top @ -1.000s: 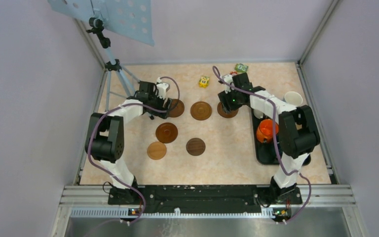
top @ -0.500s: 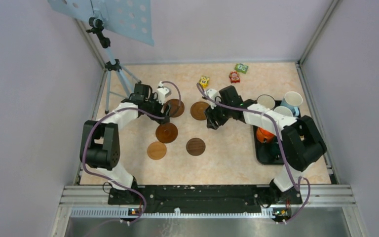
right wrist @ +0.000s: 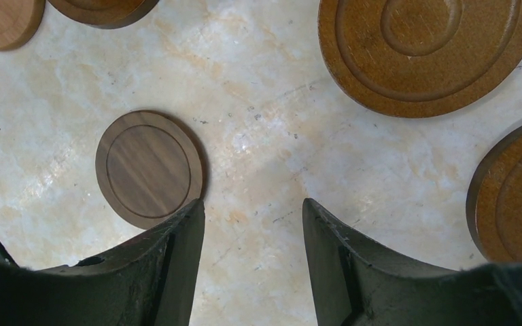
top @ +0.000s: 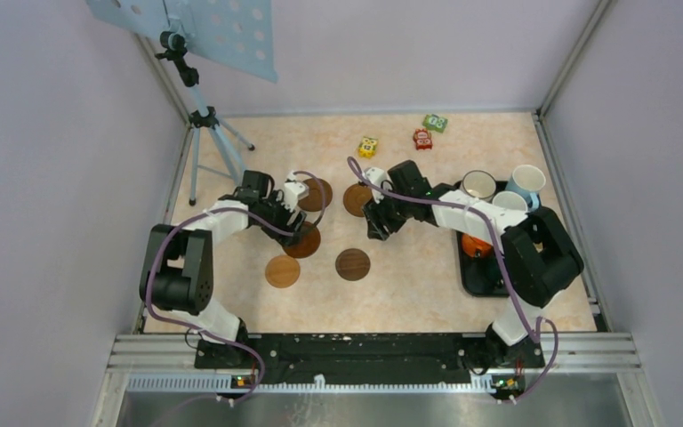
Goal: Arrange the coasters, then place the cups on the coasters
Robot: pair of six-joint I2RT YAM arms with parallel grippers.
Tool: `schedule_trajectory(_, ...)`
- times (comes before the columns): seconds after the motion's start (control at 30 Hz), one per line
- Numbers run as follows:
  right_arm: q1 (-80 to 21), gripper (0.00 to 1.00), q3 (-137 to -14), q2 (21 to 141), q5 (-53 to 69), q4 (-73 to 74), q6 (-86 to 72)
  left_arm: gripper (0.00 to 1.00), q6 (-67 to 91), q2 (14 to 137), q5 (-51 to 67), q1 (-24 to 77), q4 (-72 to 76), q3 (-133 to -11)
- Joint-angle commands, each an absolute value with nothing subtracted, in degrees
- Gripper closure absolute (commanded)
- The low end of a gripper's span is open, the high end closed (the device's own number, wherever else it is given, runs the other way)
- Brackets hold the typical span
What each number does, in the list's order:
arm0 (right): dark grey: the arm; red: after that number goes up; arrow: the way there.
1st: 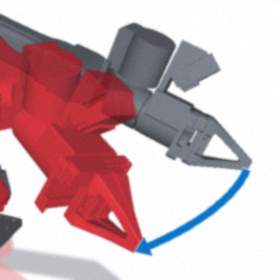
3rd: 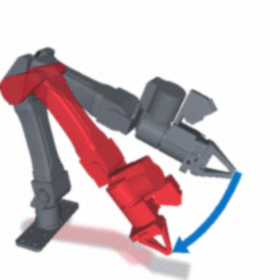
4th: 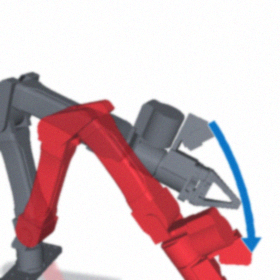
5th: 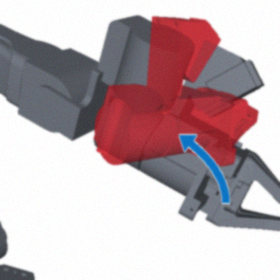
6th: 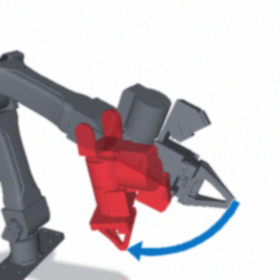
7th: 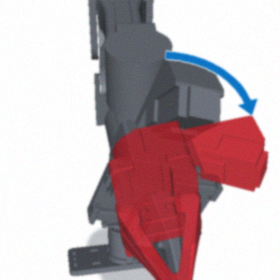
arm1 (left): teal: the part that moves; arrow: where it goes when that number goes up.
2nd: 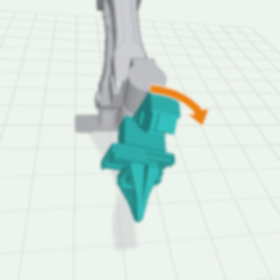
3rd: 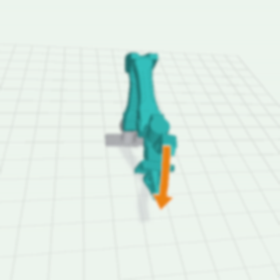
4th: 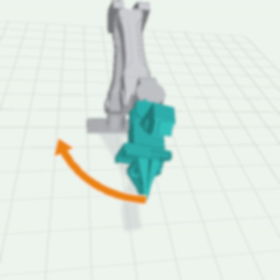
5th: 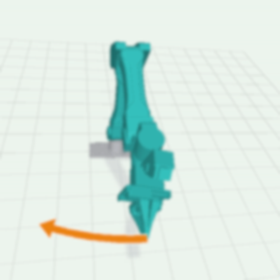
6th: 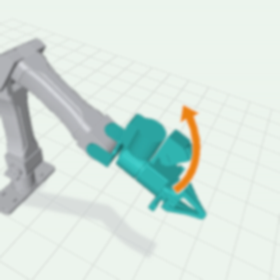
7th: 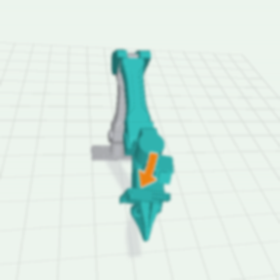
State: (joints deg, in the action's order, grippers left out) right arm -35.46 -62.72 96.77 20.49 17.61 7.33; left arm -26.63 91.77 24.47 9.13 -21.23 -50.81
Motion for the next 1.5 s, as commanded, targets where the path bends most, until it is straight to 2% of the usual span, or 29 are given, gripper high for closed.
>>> schedule_trajectory(0.0, -34.6, 0.46, -65.9, 95.7, 19.9, 17.5, 7.7, 0.23, -28.5, 91.7, 23.4, 10.4, -19.5, -49.9)
schedule_trajectory(0.33, -25.3, 0.46, -61.9, 91.0, 21.8, 20.3, 8.0, 0.43, -25.6, 93.8, 19.5, 22.7, -16.8, -50.4)
schedule_trajectory(0.67, -20.0, 0.46, -57.7, 85.7, 21.4, 22.4, 9.7, 0.49, -20.7, 102.8, 18.1, 34.4, -14.7, -58.2)
schedule_trajectory(0.97, -17.8, 0.46, -56.7, 83.4, 21.1, 24.1, 10.5, 0.5, -18.5, 108.2, 17.4, 38.0, -13.4, -64.4)
schedule_trajectory(1.07, -17.8, 0.46, -56.2, 82.6, 21.4, 24.2, 11.3, 0.43, -18.2, 108.3, 18.2, 38.1, -14.6, -66.0)
schedule_trajectory(1.13, -18.0, 0.46, -55.6, 81.8, 22.7, 24.4, 12.8, 0.29, -18.9, 107.0, 20.1, 37.8, -17.4, -67.1)
schedule_trajectory(1.23, -19.6, 0.46, -53.8, 80.2, 22.5, 24.0, 14.6, 0.16, -20.9, 102.2, 23.0, 36.5, -22.9, -67.3)
schedule_trajectory(1.33, -22.1, 0.46, -52.0, 79.2, 20.8, 23.3, 16.6, 0.08, -23.6, 96.3, 25.8, 34.2, -26.2, -64.2)
schedule_trajectory(1.47, -26.8, 0.46, -50.6, 78.9, 18.9, 22.8, 18.5, 0.04, -29.3, 89.2, 31.0, 29.6, -32.3, -60.0)
